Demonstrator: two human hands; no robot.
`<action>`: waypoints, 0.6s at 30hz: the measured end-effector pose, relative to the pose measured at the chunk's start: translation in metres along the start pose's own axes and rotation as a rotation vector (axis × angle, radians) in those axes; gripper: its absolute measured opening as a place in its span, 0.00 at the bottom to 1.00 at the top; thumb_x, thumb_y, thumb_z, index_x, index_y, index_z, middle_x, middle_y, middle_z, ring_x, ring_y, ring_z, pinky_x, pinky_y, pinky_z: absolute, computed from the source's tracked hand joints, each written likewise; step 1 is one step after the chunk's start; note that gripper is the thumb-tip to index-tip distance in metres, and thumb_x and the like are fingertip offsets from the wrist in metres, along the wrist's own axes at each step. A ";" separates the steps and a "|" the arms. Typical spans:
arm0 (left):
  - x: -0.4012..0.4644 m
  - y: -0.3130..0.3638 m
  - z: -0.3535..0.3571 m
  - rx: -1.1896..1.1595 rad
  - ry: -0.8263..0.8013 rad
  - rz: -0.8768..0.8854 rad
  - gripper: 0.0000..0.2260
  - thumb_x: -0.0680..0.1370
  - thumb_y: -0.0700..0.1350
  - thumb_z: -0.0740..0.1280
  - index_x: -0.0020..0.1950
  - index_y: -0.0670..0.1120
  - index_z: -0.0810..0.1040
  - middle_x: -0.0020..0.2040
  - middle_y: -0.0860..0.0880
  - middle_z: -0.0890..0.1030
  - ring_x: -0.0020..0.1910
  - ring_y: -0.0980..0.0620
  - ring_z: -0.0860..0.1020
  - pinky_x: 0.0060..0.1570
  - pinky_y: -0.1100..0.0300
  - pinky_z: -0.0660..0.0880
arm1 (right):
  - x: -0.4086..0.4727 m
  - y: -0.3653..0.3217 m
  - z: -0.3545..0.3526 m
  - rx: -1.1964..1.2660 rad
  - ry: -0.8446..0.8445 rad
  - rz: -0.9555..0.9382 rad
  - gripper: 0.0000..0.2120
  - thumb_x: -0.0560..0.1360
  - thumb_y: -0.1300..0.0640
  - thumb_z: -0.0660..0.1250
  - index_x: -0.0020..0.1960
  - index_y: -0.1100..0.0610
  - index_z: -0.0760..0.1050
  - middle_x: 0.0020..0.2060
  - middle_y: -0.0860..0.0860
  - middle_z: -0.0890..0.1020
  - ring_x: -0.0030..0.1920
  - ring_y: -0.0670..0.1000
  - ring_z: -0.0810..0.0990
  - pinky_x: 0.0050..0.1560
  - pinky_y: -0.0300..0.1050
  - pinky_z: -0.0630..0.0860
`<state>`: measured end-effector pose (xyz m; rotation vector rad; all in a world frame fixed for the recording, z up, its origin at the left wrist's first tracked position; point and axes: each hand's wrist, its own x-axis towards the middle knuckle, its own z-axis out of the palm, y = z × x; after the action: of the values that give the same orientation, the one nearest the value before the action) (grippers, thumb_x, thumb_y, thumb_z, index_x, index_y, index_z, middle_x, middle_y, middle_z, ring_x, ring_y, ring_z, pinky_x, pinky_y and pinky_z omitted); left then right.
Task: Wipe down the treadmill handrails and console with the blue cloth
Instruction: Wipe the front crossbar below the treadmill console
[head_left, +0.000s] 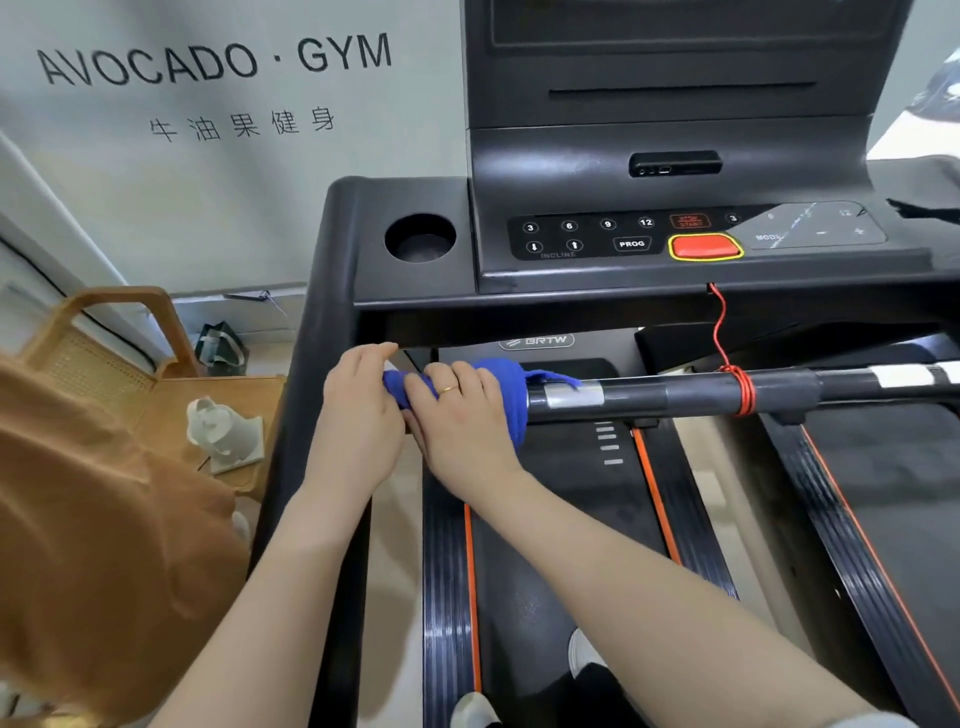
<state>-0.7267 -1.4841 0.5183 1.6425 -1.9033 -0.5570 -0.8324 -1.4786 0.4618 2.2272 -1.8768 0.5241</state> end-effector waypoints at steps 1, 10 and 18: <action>0.001 0.004 0.001 -0.001 -0.032 -0.027 0.22 0.76 0.31 0.56 0.69 0.40 0.67 0.67 0.43 0.70 0.67 0.46 0.67 0.59 0.65 0.60 | -0.002 0.006 -0.001 0.018 0.005 -0.060 0.17 0.74 0.50 0.53 0.48 0.58 0.78 0.46 0.54 0.80 0.44 0.56 0.77 0.48 0.48 0.67; 0.006 -0.007 0.006 0.258 -0.426 0.046 0.20 0.75 0.34 0.58 0.67 0.42 0.69 0.63 0.43 0.73 0.61 0.43 0.69 0.61 0.53 0.66 | -0.052 0.048 -0.043 0.593 -0.094 0.106 0.14 0.76 0.56 0.53 0.52 0.64 0.73 0.44 0.54 0.76 0.43 0.52 0.71 0.43 0.38 0.60; 0.002 -0.005 0.026 0.529 -0.352 0.138 0.22 0.80 0.53 0.57 0.74 0.50 0.61 0.66 0.43 0.70 0.66 0.43 0.65 0.66 0.51 0.58 | -0.080 0.030 -0.007 1.548 0.031 1.451 0.12 0.81 0.51 0.53 0.47 0.55 0.71 0.43 0.53 0.77 0.43 0.55 0.76 0.48 0.51 0.74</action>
<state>-0.7403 -1.4885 0.4956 1.7905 -2.5698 -0.3117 -0.8736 -1.4088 0.4351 0.2246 -3.2250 2.7730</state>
